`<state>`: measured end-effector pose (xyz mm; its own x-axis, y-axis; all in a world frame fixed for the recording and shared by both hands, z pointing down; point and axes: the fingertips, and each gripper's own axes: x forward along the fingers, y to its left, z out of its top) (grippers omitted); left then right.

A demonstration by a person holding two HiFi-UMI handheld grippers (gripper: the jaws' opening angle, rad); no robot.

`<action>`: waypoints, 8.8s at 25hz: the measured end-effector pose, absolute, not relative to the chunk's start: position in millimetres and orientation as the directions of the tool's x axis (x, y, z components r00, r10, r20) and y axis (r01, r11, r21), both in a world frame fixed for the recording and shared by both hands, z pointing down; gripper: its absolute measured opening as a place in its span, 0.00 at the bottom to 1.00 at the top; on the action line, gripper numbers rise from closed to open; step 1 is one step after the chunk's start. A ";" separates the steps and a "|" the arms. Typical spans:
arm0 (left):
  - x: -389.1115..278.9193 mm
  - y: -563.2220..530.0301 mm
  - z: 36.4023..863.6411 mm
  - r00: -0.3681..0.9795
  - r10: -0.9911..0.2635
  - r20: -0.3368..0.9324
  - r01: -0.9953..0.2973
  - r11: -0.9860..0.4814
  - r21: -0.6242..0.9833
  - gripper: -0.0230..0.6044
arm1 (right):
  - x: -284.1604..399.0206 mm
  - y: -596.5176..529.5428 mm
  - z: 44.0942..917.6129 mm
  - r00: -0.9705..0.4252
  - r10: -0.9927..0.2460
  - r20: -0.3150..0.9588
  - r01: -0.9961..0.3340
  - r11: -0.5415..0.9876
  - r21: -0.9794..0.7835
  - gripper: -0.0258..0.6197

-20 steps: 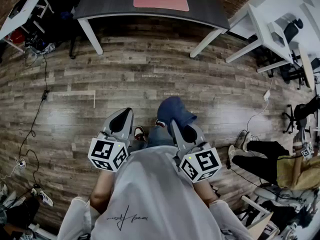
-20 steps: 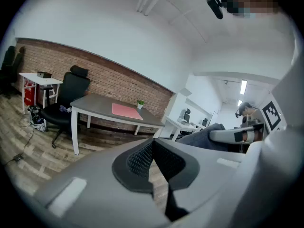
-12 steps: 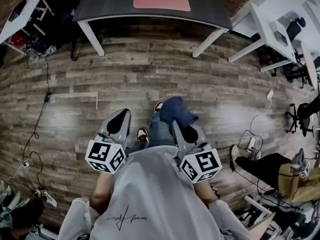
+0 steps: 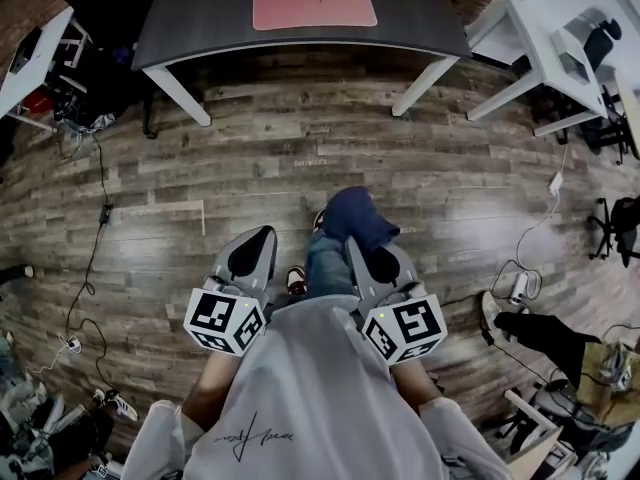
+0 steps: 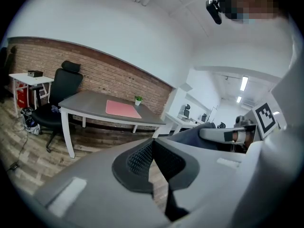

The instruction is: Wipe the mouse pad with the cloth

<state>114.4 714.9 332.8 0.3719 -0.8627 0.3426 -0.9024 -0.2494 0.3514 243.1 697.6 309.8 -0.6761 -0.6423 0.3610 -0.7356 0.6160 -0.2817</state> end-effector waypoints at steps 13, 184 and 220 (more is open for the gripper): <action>131.7 574.9 330.2 0.362 -0.858 0.365 -0.907 -0.235 0.349 0.06 | 258.1 558.2 315.8 -0.699 -0.612 0.370 -0.714 0.619 -0.326 0.08; -129.1 -25.9 373.4 0.262 -0.818 0.513 -0.911 -0.034 0.410 0.06 | -29.4 -227.3 561.2 -0.332 -0.504 0.797 -0.603 0.763 0.232 0.09; -162.6 3.1 374.0 0.239 -0.823 0.515 -0.911 -0.006 0.413 0.06 | -64.9 -211.4 562.1 -0.348 -0.490 0.799 -0.614 0.763 0.201 0.09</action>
